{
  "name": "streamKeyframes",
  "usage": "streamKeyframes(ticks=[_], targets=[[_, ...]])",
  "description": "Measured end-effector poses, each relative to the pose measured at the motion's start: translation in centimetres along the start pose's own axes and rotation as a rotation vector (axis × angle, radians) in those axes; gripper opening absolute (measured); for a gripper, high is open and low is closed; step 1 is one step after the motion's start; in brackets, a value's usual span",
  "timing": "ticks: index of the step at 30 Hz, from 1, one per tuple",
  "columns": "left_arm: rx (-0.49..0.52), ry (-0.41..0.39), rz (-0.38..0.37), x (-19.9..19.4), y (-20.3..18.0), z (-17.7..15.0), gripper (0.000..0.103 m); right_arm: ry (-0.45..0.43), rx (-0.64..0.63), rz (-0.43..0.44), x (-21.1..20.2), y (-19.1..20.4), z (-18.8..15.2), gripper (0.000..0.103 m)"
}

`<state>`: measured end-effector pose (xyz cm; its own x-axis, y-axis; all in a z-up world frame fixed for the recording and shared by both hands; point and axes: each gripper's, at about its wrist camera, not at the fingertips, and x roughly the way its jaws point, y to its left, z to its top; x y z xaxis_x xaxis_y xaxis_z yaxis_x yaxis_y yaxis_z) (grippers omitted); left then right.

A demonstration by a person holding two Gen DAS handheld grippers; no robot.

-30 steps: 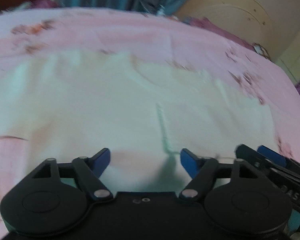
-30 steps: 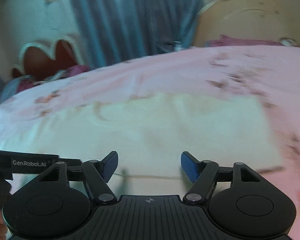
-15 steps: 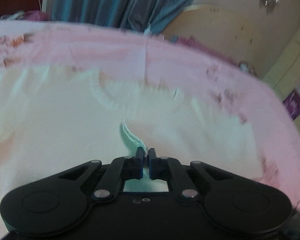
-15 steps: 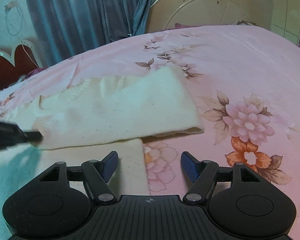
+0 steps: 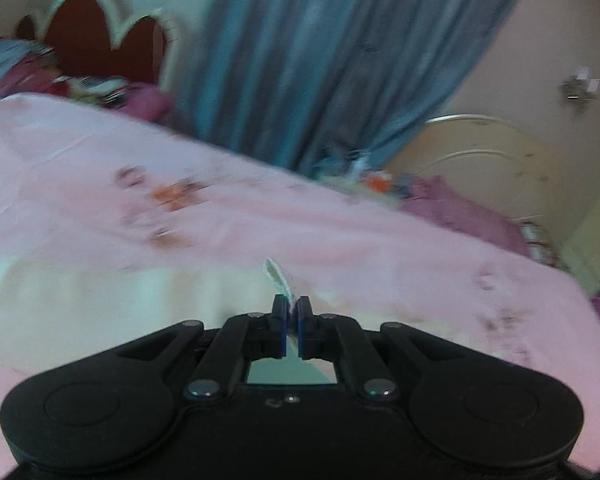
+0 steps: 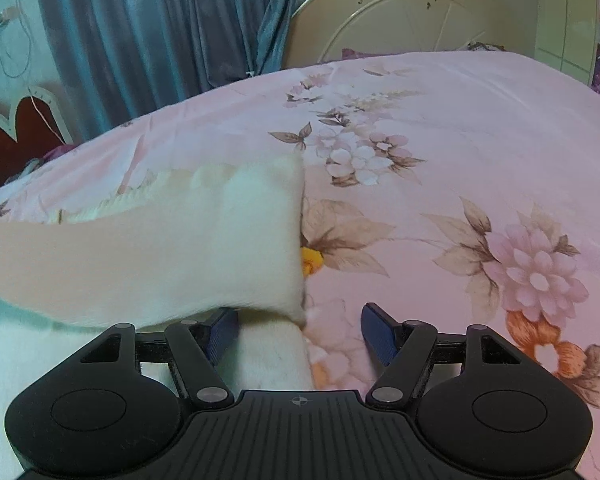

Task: Fold small clothes

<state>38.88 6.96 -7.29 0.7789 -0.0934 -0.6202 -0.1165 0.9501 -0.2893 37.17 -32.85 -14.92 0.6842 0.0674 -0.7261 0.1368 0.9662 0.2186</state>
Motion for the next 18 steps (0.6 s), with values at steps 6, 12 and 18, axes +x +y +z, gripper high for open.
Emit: streamKeyframes(ticks=[6,12,18], targets=[[-0.021,0.081,0.106,2.9,3.0,-2.1,0.004,0.011,0.014,0.065,0.3,0.2,0.5,0.007],[0.044,0.133,0.131,4.8,2.0,-3.4,0.004,0.005,0.039,0.008,-0.1,-0.9,-0.2,0.005],[0.096,0.139,0.186,4.6,2.4,-3.5,0.027,0.033,0.009,0.028,-1.4,-0.9,0.4,0.006]])
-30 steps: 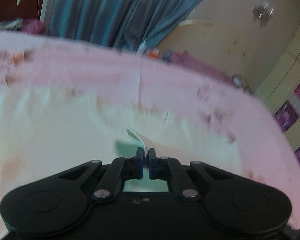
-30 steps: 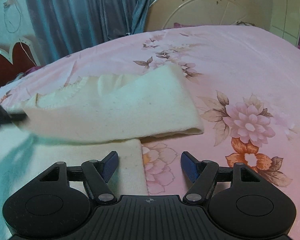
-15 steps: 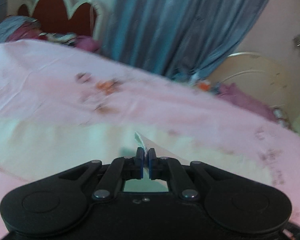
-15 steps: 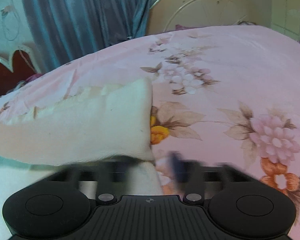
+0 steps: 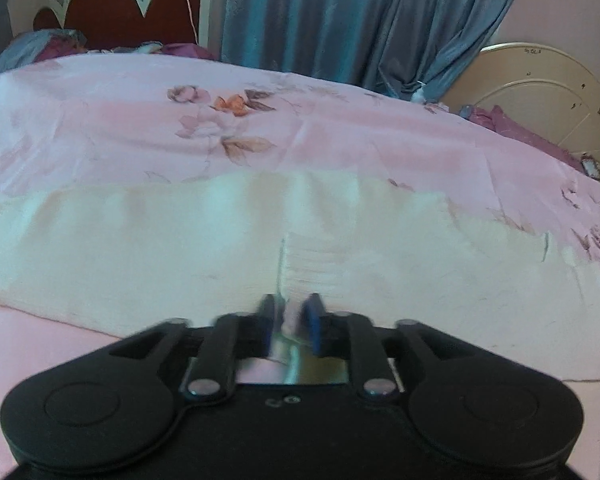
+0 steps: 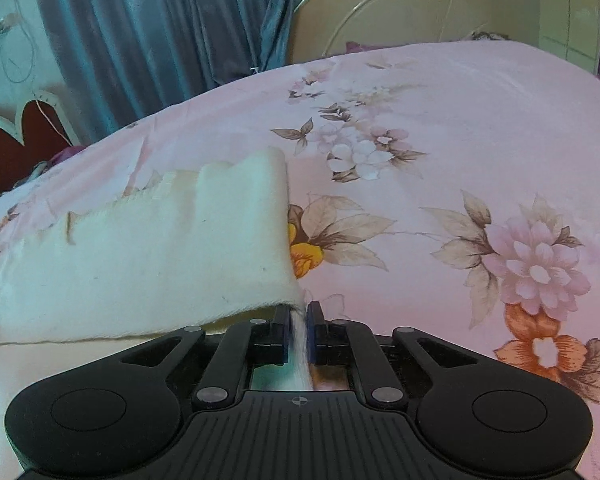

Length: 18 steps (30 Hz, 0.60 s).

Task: Fold small clothes

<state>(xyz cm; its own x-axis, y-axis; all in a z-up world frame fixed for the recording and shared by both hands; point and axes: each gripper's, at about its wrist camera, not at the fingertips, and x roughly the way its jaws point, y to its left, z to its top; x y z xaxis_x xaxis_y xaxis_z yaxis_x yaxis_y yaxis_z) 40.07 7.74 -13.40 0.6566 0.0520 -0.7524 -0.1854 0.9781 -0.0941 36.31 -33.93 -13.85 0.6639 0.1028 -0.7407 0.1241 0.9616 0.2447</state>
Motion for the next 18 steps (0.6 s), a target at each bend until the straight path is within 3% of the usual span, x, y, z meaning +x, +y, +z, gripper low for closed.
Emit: streamKeyframes(ticks=[2,5,9,13,18], targets=[[0.001,-0.028,0.022,-1.1,0.7,-0.4,0.029,-0.024,-0.002,0.013,-1.2,-0.1,0.2,0.013],[-0.005,-0.076,0.019,-2.1,0.8,0.1,0.031,-0.069,-0.006,0.012,-1.9,-0.1,1.3,0.045],[0.032,-0.11,-0.025,-2.8,-1.0,0.5,0.031,-0.067,0.012,0.04,-0.4,-0.1,3.4,0.046],[0.065,-0.09,-0.056,-1.5,-2.9,0.5,0.031,-0.031,0.036,0.06,2.6,0.2,5.5,0.046],[0.089,-0.053,-0.044,0.6,-4.0,-0.1,0.031,-0.007,0.043,0.049,6.0,0.4,7.3,0.046]])
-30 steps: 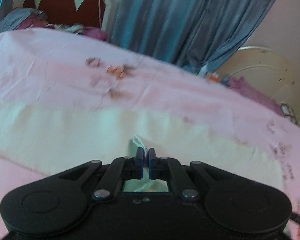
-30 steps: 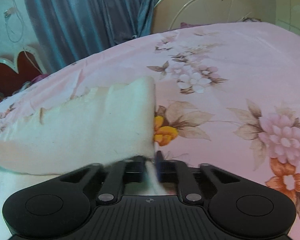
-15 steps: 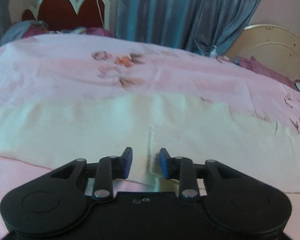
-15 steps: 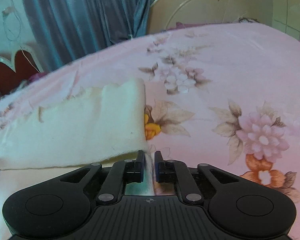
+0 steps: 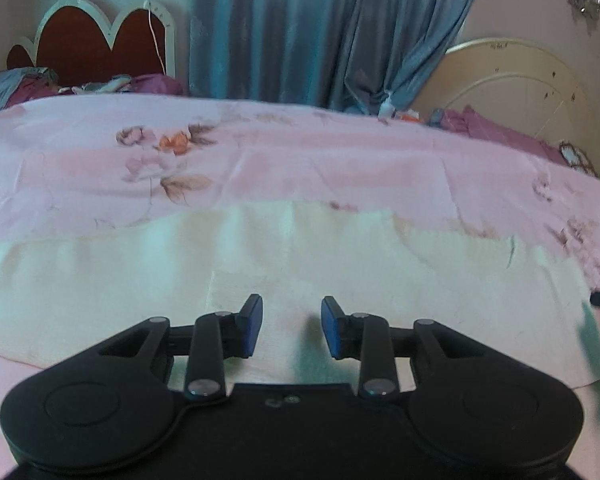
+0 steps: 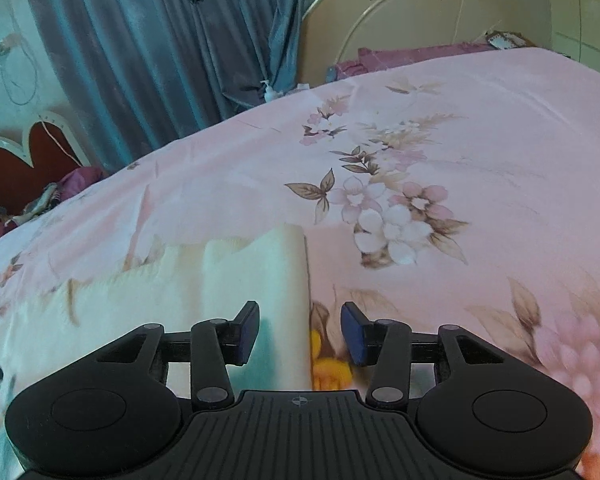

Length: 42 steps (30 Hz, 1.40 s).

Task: Fold small clothes

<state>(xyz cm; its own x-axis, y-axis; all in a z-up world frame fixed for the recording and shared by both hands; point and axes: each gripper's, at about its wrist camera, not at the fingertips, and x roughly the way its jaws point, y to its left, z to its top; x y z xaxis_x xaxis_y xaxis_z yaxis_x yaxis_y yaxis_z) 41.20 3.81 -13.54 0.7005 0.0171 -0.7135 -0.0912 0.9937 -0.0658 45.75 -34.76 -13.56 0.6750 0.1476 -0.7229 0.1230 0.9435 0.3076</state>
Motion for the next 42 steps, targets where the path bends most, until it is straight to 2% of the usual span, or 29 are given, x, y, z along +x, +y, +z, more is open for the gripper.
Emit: streamKeyframes(ticks=[7,8,9,11,13,16,18,20,23,25,26,27,29,33,36,39,42], targets=[[0.017,0.016,0.023,1.2,0.4,-0.9,0.033,0.032,0.057,0.024,4.0,-0.3,1.6,0.045],[0.019,0.015,0.025,1.2,0.3,-0.9,0.033,0.035,0.055,0.034,4.2,-0.2,1.8,0.024],[0.02,0.015,0.026,1.1,0.3,-0.9,0.033,0.039,0.058,0.046,4.3,-0.1,1.9,0.008],[0.023,0.019,0.029,1.1,0.2,-0.8,0.034,0.008,0.025,0.012,3.9,0.2,2.0,0.006],[0.029,0.017,0.03,0.9,0.0,-0.7,0.036,-0.024,-0.038,-0.083,4.1,0.3,1.5,0.006],[0.048,0.014,0.034,1.1,-0.1,-0.9,0.043,-0.022,-0.119,-0.112,4.4,0.9,1.1,0.006],[0.061,0.01,0.04,1.3,-0.2,-1.0,0.045,-0.025,-0.185,-0.128,3.9,2.1,1.2,0.006],[0.064,0.014,0.044,1.1,-0.3,-0.9,0.046,-0.059,-0.148,-0.098,2.3,2.0,1.3,0.006],[0.044,0.023,0.039,0.5,-0.1,-0.7,0.057,-0.086,-0.184,-0.063,0.1,3.1,0.4,0.007],[0.046,0.025,0.042,0.4,-0.1,-0.7,0.062,-0.073,-0.206,-0.027,-0.7,4.3,-0.6,0.01],[0.056,0.028,0.047,0.4,-0.2,-0.9,0.062,-0.066,-0.209,-0.013,-1.1,4.7,-1.2,0.017],[0.068,0.032,0.053,0.6,-0.3,-1.0,0.063,-0.056,-0.211,0.002,-1.3,5.0,-1.8,0.032],[0.077,0.033,0.066,0.8,-0.3,-1.3,0.067,-0.036,-0.237,0.016,-1.5,5.7,-3.3,0.049],[0.044,0.06,0.066,1.1,0.3,-1.2,0.075,0.004,-0.277,-0.04,-0.3,5.4,-5.4,0.048],[0.031,0.072,0.061,1.2,0.8,-1.2,0.076,0.005,-0.286,-0.069,-0.6,5.5,-5.2,0.048],[0.035,0.076,0.067,1.0,0.7,-1.2,0.075,-0.032,-0.274,-0.039,-2.0,6.5,-5.4,0.048],[0.039,0.079,0.071,0.8,0.6,-1.3,0.075,0.028,-0.324,-0.043,-0.9,7.4,-7.0,0.048]])
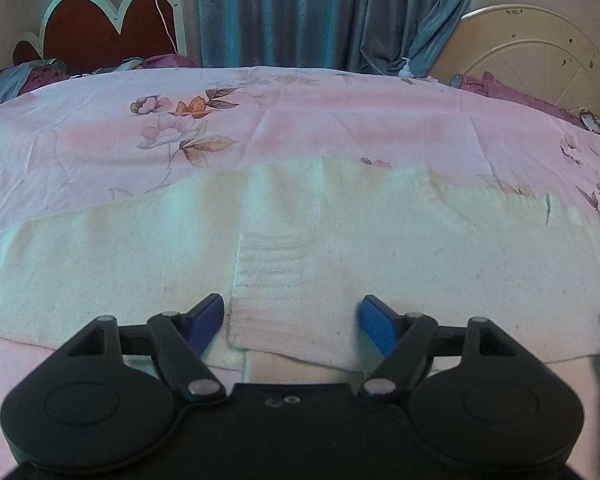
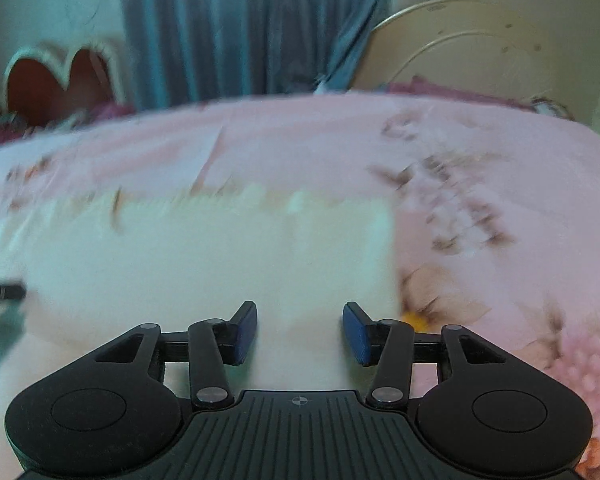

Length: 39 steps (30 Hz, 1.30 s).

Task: Fold small clothes

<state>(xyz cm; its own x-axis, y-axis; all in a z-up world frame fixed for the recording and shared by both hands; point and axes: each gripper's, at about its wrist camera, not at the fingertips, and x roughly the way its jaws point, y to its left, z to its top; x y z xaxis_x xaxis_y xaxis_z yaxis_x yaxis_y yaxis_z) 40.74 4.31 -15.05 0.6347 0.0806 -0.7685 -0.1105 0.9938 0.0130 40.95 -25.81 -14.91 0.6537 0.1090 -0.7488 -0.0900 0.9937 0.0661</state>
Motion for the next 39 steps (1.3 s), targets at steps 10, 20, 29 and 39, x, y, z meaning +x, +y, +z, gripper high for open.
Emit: streamKeyframes(ticks=[10,20,29,39], targets=[[-0.037,0.012,-0.005,-2.3,1.9,-0.4,0.072,0.007,0.058,0.056,-2.0,1.8,0.4,0.049],[-0.086,-0.012,0.001,-5.5,6.1,-0.9,0.073,-0.003,0.004,0.157,-3.5,8.1,0.4,0.049],[-0.282,-0.009,0.017,-7.5,15.4,-2.9,0.073,-0.016,-0.048,0.222,-3.8,13.1,0.9,0.049],[-0.633,-0.019,0.048,-7.6,27.7,-6.2,0.05,0.004,-0.069,0.249,-2.6,16.9,0.7,0.049]])
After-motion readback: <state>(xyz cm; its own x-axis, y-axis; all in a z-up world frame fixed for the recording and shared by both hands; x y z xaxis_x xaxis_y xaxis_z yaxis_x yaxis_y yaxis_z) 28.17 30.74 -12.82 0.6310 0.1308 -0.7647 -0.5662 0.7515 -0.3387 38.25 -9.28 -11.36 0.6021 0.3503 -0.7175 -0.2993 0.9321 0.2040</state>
